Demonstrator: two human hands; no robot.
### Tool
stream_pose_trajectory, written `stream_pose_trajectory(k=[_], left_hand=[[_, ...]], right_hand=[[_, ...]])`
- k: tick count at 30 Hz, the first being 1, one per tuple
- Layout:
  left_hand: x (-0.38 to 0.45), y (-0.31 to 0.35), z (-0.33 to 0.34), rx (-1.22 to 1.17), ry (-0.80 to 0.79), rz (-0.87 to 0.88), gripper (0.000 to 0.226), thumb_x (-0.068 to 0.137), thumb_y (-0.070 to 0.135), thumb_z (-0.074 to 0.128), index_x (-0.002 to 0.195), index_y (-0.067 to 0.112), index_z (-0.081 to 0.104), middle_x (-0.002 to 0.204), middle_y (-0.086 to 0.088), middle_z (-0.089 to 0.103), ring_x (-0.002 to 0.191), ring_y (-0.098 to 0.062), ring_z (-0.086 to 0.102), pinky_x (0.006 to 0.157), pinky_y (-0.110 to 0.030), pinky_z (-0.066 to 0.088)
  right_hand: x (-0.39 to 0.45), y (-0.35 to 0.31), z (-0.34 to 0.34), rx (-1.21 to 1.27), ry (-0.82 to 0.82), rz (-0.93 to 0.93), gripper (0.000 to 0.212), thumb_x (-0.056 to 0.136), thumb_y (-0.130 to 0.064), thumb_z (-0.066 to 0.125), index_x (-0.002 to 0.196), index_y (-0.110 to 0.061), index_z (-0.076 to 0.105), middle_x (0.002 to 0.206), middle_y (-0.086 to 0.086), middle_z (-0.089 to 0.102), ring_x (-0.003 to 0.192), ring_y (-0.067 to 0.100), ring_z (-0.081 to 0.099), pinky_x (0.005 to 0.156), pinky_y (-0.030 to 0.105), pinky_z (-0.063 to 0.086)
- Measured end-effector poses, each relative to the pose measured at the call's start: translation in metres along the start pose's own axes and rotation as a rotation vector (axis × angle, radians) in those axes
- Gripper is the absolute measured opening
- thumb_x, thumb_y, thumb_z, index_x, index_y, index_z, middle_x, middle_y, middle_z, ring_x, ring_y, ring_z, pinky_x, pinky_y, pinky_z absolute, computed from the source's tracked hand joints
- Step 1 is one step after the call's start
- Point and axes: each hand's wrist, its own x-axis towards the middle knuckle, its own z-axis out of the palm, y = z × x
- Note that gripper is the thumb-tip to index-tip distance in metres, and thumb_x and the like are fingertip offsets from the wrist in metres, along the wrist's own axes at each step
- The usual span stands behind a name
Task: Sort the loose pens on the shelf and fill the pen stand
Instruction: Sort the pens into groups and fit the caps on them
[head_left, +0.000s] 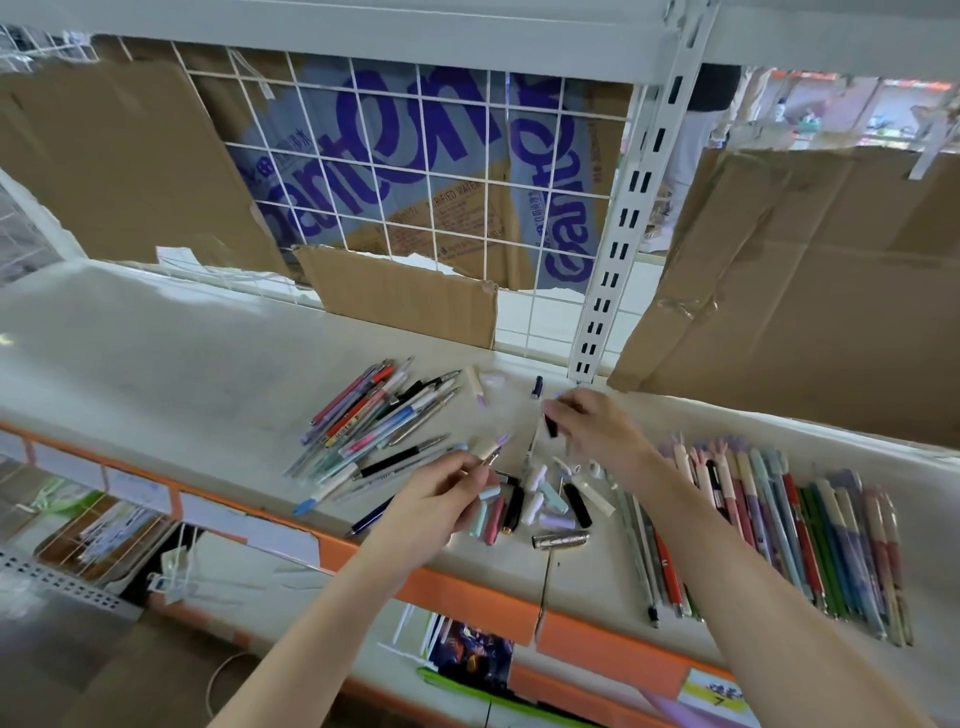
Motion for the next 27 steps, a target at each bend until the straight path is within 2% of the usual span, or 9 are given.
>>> stream_pose_trajectory(k=[2,3,5,11,15,19,22,25,27], left_hand=[[0.001,0.000,0.000,-0.004,0.002,0.001,0.021,0.098,0.016,0.046,0.096,0.003,0.062,0.053,0.008,0.045,0.038,0.003,0.037,0.041,-0.006,0.031],[0.001,0.001,0.001,-0.004,0.000,0.001,0.020,0.098,0.017,0.047,0.094,0.005,0.063,0.056,0.004,0.045,0.038,0.003,0.036,0.041,-0.006,0.030],[0.003,0.001,0.002,0.006,-0.002,0.009,0.020,0.098,0.018,0.047,0.091,0.009,0.063,0.060,-0.002,0.043,0.038,0.001,0.033,0.040,-0.009,0.028],[0.005,0.002,0.004,0.043,-0.012,0.025,0.020,0.097,0.019,0.047,0.096,0.007,0.063,0.056,0.006,0.045,0.039,0.002,0.035,0.042,-0.010,0.027],[0.005,0.002,0.005,0.060,-0.025,0.051,0.020,0.098,0.018,0.046,0.096,0.007,0.063,0.054,0.006,0.044,0.039,0.001,0.033,0.041,-0.010,0.026],[0.003,0.003,0.007,0.008,-0.035,0.049,0.024,0.099,0.016,0.043,0.095,0.003,0.063,0.054,0.002,0.040,0.037,0.000,0.031,0.039,-0.009,0.024],[0.003,0.002,0.007,-0.018,-0.062,0.042,0.025,0.100,0.017,0.042,0.093,0.005,0.063,0.055,0.001,0.040,0.038,-0.002,0.028,0.039,-0.012,0.022],[0.005,-0.001,0.007,-0.065,-0.031,-0.007,0.026,0.099,0.015,0.042,0.091,0.002,0.063,0.056,0.002,0.042,0.038,-0.002,0.029,0.039,-0.012,0.022],[0.006,-0.004,0.008,0.025,0.029,0.021,0.025,0.099,0.012,0.044,0.086,0.001,0.063,0.052,0.006,0.045,0.038,0.000,0.033,0.042,-0.011,0.025]], right_hand=[[-0.021,-0.007,0.007,0.550,-0.122,-0.011,0.021,0.098,-0.018,0.047,0.081,-0.007,0.048,0.064,0.005,0.045,0.051,0.012,0.033,0.045,0.019,0.025],[-0.029,-0.008,0.010,0.668,-0.161,-0.030,0.021,0.099,-0.017,0.044,0.080,-0.007,0.046,0.063,0.005,0.044,0.052,0.012,0.031,0.048,0.021,0.023],[-0.040,-0.009,0.015,0.746,-0.186,-0.058,0.023,0.100,-0.016,0.042,0.079,-0.008,0.046,0.061,0.004,0.044,0.053,0.012,0.031,0.052,0.024,0.022],[-0.048,-0.010,0.021,0.626,-0.117,-0.123,0.018,0.100,-0.017,0.040,0.085,-0.008,0.044,0.072,0.010,0.045,0.056,0.012,0.031,0.052,0.021,0.029],[-0.055,-0.014,0.024,0.475,-0.112,-0.169,0.016,0.100,-0.018,0.041,0.088,-0.008,0.043,0.067,0.001,0.048,0.051,0.007,0.035,0.051,0.018,0.032],[-0.057,-0.014,0.031,0.457,-0.117,-0.180,0.015,0.098,-0.017,0.045,0.085,-0.010,0.041,0.059,-0.006,0.046,0.050,0.008,0.033,0.049,0.019,0.030],[-0.057,-0.015,0.030,0.484,-0.081,-0.178,0.009,0.097,-0.014,0.045,0.092,-0.012,0.052,0.055,-0.010,0.047,0.051,0.009,0.035,0.051,0.020,0.030],[-0.059,-0.016,0.030,0.461,-0.097,-0.230,0.019,0.099,-0.010,0.042,0.095,-0.006,0.060,0.058,-0.007,0.044,0.051,0.007,0.033,0.050,0.017,0.029],[-0.062,-0.013,0.036,0.403,-0.086,-0.239,0.021,0.100,-0.011,0.041,0.093,-0.004,0.059,0.060,-0.006,0.042,0.052,0.005,0.035,0.050,0.016,0.030]])
